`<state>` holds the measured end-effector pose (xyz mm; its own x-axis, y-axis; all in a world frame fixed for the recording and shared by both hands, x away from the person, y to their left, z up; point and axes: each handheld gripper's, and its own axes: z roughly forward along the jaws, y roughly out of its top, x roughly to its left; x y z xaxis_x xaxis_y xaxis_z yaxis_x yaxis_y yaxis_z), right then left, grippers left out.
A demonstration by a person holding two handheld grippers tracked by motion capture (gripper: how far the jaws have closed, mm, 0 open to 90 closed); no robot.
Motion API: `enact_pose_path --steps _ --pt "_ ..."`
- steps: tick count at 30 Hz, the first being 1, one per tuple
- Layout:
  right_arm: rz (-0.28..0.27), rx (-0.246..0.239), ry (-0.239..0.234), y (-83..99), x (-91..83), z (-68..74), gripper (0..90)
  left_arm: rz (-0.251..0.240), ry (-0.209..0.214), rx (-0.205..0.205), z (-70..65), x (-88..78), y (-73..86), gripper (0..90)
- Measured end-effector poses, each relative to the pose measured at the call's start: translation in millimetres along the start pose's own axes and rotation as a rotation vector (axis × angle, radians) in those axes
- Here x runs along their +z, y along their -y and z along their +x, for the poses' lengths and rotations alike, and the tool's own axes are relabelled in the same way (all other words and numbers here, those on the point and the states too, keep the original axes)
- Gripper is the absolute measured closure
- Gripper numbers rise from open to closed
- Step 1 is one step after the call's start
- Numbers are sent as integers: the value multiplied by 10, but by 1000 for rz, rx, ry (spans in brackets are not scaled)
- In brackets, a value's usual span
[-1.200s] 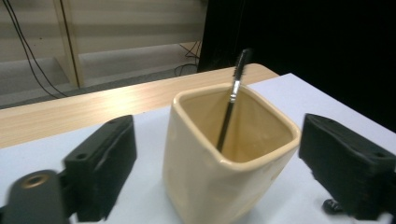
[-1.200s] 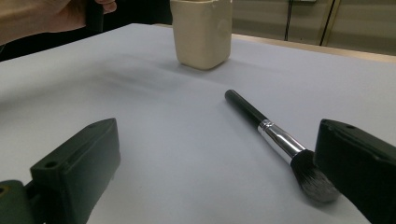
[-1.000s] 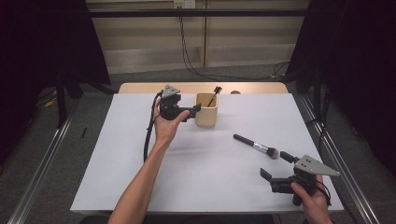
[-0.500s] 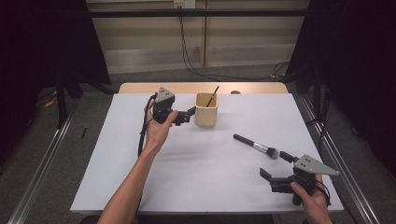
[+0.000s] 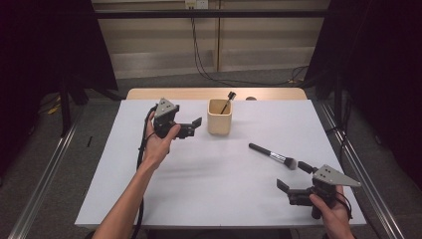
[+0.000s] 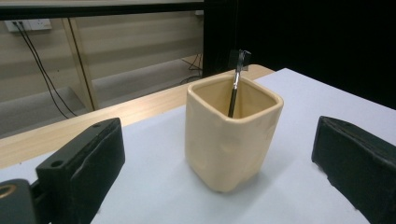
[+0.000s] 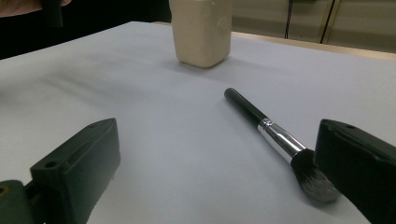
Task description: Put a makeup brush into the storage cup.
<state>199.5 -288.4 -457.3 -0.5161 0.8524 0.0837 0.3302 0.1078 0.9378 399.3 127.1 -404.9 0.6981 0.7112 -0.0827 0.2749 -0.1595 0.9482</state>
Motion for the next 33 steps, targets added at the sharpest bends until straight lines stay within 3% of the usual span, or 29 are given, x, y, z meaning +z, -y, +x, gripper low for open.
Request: enact_pose_path --steps 7,18,22,25,28,33 --pt "0 7 4 0 3 1 2 2 -5 6 15 -171 85 33" --pt "1 9 8 1 2 -2 2 9 -66 14 104 -453 237 27" --pt "2 5 9 2 -1 -6 2 8 -75 44 119 -557 318 27" --pt "1 5 9 1 -2 -2 2 11 -94 21 122 -621 351 27" --pt "-1 9 11 2 -5 -4 2 16 -102 38 102 -694 386 22" --pt "-1 9 12 0 -4 -6 2 -13 -110 20 115 -824 451 27"
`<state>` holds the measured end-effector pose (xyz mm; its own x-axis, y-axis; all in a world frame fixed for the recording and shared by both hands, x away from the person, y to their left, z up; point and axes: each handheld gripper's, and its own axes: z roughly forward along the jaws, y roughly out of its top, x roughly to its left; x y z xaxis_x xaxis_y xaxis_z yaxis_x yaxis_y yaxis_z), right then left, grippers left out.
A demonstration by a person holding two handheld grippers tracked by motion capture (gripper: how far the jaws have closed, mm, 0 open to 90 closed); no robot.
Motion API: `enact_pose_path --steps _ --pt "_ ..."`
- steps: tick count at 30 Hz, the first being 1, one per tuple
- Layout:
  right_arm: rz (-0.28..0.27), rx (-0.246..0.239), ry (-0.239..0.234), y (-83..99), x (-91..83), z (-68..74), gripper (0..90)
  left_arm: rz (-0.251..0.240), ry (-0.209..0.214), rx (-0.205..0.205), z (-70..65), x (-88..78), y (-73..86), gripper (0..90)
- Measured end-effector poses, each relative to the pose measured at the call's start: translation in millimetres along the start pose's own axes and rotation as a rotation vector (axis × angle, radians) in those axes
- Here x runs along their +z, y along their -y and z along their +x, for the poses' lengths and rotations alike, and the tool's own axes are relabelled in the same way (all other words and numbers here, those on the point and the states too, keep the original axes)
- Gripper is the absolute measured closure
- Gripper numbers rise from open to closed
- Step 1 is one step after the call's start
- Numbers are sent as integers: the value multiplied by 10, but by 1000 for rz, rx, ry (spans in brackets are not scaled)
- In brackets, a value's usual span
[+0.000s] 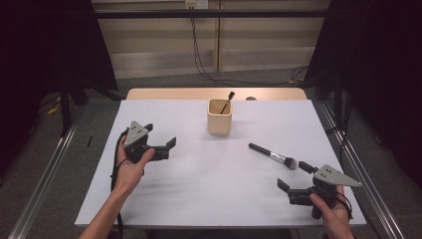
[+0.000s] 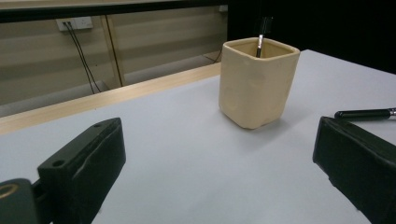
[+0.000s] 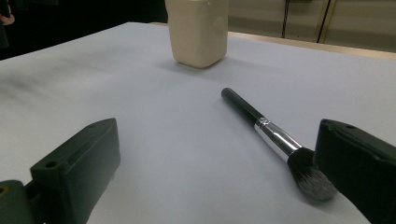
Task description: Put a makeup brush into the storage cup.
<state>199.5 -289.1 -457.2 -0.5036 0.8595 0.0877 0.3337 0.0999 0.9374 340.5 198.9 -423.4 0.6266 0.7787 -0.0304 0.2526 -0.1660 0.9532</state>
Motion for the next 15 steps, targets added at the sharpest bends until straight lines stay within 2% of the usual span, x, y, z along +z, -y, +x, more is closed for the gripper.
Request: enact_pose_path --steps 2,6,8,11,15 --pt "0 2 5 -1 8 -1 2 5 3 -19 23 -42 28 29" --pt "-9 17 23 -13 7 -31 2 8 1 -11 42 -169 65 32" --pt "-13 23 36 -14 15 -43 2 8 -3 -22 44 -246 93 32" --pt "-14 15 43 -19 29 -43 2 -3 -16 -37 6 -370 142 33" --pt "-12 12 39 -16 31 -40 2 4 -28 -31 -29 -499 200 34"
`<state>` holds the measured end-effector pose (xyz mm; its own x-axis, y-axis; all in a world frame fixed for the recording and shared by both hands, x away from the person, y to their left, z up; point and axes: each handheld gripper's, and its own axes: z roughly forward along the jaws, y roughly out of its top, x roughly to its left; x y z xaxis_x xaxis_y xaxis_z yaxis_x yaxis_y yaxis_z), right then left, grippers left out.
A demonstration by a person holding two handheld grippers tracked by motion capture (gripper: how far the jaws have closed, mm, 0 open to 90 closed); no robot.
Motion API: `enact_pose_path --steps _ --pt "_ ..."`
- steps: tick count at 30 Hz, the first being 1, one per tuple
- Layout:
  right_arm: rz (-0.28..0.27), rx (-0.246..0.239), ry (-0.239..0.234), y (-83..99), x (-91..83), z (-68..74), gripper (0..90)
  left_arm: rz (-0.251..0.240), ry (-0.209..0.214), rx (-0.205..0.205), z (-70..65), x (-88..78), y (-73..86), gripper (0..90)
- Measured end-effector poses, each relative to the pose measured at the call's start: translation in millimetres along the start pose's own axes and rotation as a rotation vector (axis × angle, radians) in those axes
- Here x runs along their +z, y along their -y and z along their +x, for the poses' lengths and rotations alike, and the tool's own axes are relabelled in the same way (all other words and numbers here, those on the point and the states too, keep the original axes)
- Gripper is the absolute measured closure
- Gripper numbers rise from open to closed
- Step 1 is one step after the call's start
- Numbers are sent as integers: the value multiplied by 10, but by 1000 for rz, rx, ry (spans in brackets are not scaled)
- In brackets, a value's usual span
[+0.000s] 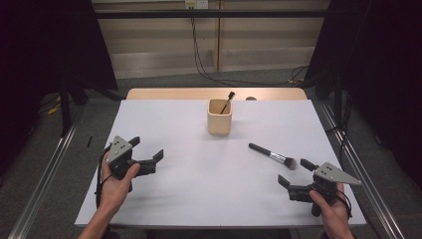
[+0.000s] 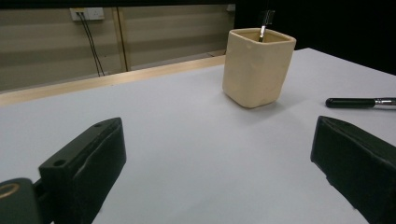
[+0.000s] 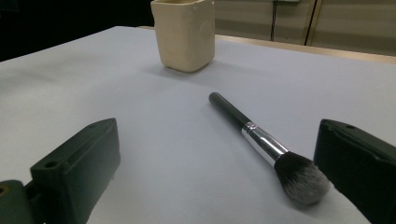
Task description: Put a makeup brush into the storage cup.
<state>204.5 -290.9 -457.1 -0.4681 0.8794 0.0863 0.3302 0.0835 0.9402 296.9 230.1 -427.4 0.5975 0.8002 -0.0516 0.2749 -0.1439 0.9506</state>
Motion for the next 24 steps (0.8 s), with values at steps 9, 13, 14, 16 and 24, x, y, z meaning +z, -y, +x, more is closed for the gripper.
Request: enact_pose_path --steps 9,13,14,16,24 --pt "-6 -3 3 8 -37 -2 1 0 -2 5 -50 -218 103 31" --pt "-8 -6 2 11 -59 10 1 -2 -13 9 -94 -279 133 30" --pt "-8 -4 4 12 -63 10 1 7 -8 18 -90 -295 134 30" --pt "-7 -1 8 14 -64 3 2 1 -15 8 -94 -319 160 30" --pt "-10 -6 10 18 -84 6 1 32 -27 9 -105 -424 302 29"
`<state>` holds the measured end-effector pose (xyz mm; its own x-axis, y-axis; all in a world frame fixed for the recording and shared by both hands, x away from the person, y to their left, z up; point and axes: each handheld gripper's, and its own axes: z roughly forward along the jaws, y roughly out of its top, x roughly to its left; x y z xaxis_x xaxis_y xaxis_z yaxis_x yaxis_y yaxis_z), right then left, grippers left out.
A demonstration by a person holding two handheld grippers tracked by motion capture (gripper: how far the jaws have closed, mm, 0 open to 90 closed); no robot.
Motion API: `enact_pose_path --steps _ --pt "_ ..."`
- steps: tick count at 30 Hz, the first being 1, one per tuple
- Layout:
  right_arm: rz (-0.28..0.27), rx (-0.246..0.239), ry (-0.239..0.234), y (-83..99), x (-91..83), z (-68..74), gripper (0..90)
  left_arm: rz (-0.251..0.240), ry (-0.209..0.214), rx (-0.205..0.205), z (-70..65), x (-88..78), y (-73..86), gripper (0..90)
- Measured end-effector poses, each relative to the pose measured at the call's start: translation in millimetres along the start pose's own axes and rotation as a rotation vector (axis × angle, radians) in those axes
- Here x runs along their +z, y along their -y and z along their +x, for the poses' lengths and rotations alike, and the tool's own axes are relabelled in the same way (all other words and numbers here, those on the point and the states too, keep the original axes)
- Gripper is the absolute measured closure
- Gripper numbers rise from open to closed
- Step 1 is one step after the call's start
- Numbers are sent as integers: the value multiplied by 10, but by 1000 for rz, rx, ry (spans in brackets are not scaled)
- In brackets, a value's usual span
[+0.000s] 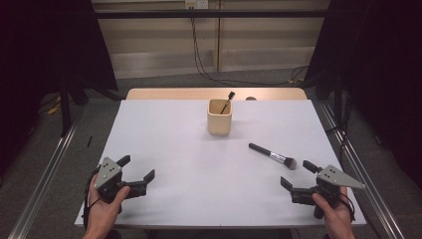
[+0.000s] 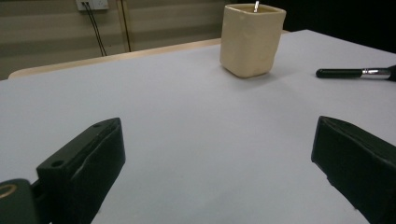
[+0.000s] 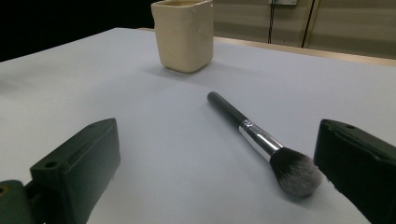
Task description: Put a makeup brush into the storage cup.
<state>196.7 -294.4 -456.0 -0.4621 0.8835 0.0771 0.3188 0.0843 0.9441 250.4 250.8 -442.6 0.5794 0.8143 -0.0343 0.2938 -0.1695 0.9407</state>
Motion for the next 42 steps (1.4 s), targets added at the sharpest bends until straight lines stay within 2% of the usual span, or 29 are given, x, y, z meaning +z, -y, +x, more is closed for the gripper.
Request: enact_pose_path --steps 4,11,16,20,23,25,33,36,42 --pt "-1 7 3 -5 13 0 1 9 -8 -17 22 -8 65 29" --pt "-11 2 4 -13 9 4 2 -13 -10 4 18 -59 45 30" --pt "-16 8 -1 -21 15 7 1 -16 -19 -1 31 -74 47 30" --pt "-21 -7 -13 -39 39 12 0 -16 -7 -3 24 -58 44 30" --pt "-32 -20 -17 -83 68 14 0 -8 -4 4 36 -50 56 30" --pt "-38 -23 -19 -115 99 14 0 -19 -2 -10 37 -53 58 30" --pt "-31 -27 -38 -227 221 -9 0 -30 -14 0 3 -114 40 29" --pt "-25 -9 -44 -289 258 -43 0 -34 -18 -3 2 -119 32 29" --pt "-24 -3 -53 -418 345 -125 0 -25 -20 -4 -9 -124 31 29"
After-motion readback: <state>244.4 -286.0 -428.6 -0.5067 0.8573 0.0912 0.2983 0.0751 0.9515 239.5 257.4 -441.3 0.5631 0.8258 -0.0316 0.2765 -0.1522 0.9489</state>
